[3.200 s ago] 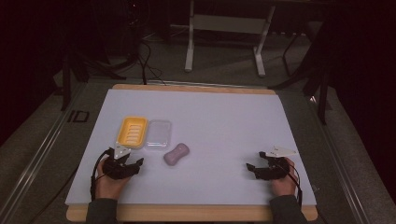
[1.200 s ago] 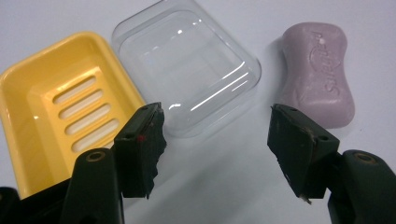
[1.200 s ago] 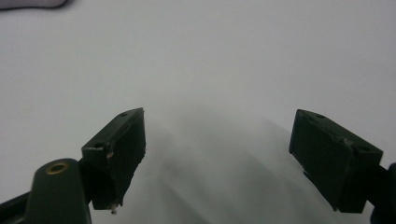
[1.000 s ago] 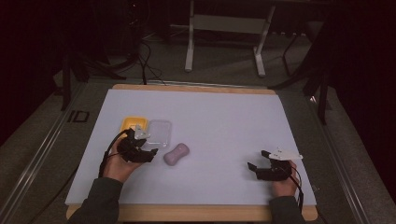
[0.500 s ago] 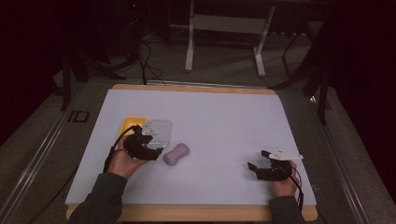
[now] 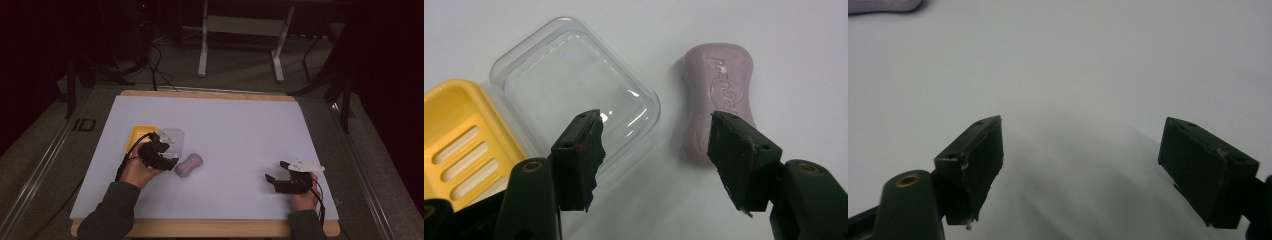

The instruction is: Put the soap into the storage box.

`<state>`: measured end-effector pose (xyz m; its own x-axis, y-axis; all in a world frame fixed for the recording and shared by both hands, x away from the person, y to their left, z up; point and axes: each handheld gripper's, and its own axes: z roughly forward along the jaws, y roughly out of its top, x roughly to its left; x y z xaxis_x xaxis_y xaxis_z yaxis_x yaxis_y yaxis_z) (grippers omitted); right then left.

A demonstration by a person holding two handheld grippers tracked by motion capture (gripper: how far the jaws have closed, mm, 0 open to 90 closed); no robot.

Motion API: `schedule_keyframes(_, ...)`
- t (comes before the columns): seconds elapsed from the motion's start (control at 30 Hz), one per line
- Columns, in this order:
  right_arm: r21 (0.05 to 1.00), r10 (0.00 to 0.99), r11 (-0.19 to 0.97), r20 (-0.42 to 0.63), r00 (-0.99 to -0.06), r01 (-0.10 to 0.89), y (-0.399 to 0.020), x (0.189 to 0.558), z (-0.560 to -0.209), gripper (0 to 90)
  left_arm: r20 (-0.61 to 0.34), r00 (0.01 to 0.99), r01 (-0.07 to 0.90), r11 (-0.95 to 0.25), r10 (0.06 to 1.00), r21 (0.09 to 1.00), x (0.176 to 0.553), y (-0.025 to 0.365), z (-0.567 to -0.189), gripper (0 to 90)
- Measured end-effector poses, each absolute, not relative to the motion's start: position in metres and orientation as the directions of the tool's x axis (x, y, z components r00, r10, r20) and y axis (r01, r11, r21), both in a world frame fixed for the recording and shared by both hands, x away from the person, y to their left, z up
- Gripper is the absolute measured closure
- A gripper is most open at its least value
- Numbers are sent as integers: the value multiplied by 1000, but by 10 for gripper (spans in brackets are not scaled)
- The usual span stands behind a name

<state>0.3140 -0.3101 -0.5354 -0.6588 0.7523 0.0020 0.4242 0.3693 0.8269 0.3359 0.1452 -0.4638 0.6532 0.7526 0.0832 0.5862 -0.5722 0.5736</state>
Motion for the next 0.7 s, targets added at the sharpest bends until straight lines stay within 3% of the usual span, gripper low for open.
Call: schedule_keyframes(0.7, 827, 753, 368, 3, -658, 424, -310, 314, -535, 178, 67, 684, 605, -616, 727, 505, 348, 128, -465, 395)
